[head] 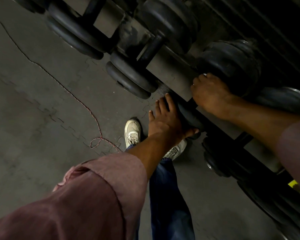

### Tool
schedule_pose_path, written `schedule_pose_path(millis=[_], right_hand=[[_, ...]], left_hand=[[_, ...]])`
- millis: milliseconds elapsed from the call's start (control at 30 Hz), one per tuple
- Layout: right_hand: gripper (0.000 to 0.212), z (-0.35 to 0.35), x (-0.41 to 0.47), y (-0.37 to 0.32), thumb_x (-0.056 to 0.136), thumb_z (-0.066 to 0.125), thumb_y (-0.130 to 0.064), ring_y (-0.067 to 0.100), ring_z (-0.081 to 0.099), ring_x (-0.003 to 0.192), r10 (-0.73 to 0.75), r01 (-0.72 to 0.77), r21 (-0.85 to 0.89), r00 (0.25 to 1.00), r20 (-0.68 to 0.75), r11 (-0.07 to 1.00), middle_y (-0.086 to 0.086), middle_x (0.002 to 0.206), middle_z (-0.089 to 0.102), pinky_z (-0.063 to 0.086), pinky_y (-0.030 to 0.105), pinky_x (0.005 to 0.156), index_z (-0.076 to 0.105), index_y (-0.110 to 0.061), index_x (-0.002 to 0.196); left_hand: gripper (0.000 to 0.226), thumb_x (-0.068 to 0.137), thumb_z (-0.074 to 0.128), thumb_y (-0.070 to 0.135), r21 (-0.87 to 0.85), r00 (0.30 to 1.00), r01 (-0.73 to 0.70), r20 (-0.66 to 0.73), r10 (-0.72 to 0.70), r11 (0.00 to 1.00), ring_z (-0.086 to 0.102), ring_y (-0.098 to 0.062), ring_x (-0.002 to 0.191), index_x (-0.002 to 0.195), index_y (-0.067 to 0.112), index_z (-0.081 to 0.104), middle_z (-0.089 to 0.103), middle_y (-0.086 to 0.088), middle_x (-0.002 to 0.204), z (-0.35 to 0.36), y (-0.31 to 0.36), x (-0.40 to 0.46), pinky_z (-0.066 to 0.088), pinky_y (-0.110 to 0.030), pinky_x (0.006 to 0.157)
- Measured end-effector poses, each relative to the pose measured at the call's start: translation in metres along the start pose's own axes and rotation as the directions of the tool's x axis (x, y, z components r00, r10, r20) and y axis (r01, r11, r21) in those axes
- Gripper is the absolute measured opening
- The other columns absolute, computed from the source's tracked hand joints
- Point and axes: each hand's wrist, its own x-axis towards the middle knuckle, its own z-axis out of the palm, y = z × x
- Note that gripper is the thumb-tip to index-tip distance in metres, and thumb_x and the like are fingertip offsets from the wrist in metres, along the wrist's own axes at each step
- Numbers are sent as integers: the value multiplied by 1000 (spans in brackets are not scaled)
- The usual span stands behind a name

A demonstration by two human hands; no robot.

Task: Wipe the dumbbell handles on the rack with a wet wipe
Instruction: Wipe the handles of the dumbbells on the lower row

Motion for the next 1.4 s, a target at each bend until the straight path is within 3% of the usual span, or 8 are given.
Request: schedule_pose_path(millis=[333,500,667,767,933,1067,1300,1400], right_hand=[[52,-10,31,-5,94,56,-41,28,38,137,-64,93,-98,961,268,991,8,147,44,21,47,116,48,-21,141],[29,-5,41,12,88,62,-27,33,56,114,-238,149,280,918,318,948,8,119,58,46,48,101,61,-21,116],[10,-6,34,12,90,54,-18,25,62,81,-331,160,649,931,151,744,5,95,59,56,39,70,58,-19,99],[14,0,25,6,89,51,-9,27,60,83,-223,129,783,975,13,609,8,101,60,48,34,65,53,-22,92],[28,19,-11,-11,94,52,-8,19,60,90,99,130,952,982,-162,276,-3,102,59,50,31,70,55,-26,115],[26,38,-32,-22,87,57,-5,24,63,84,288,182,964,929,-234,194,2,93,65,54,39,69,54,-25,105],[22,58,-33,-34,84,66,1,11,62,90,375,196,979,905,-203,58,-3,99,68,44,12,70,65,-18,95],[27,70,-30,-34,82,67,1,14,65,87,374,176,984,915,-151,-33,-3,94,68,53,23,70,66,-25,90]], left_hand=[[144,68,77,74,-39,999,8,40,-7,999,-5,-34,156,160,13,-15,-4,-15,169,-3,1,-1,10,-56,126],[146,66,78,75,-40,1000,14,23,-13,999,-2,-35,156,160,11,-13,-1,-16,169,-1,-1,-1,12,-57,125],[146,66,78,74,-47,999,16,35,-15,999,-2,-34,156,160,11,-13,0,-16,169,-2,1,1,12,-57,125],[147,64,79,75,-49,1000,16,24,-15,999,-1,-33,156,160,11,-12,2,-15,169,-2,1,1,13,-57,125],[148,62,78,78,-56,1000,10,10,-10,998,2,-33,156,160,12,-11,4,-13,169,-1,1,0,15,-57,124],[147,64,76,79,-35,1000,12,20,-12,999,3,-33,156,160,11,-11,3,-13,169,-3,3,1,16,-57,124],[146,62,73,83,5,1000,-1,-2,1,1000,9,-35,155,160,13,-8,8,-16,168,-1,1,1,22,-57,122],[147,61,72,85,25,1000,-5,-8,5,1000,11,-35,155,160,13,-8,9,-16,167,0,0,1,24,-58,121]])
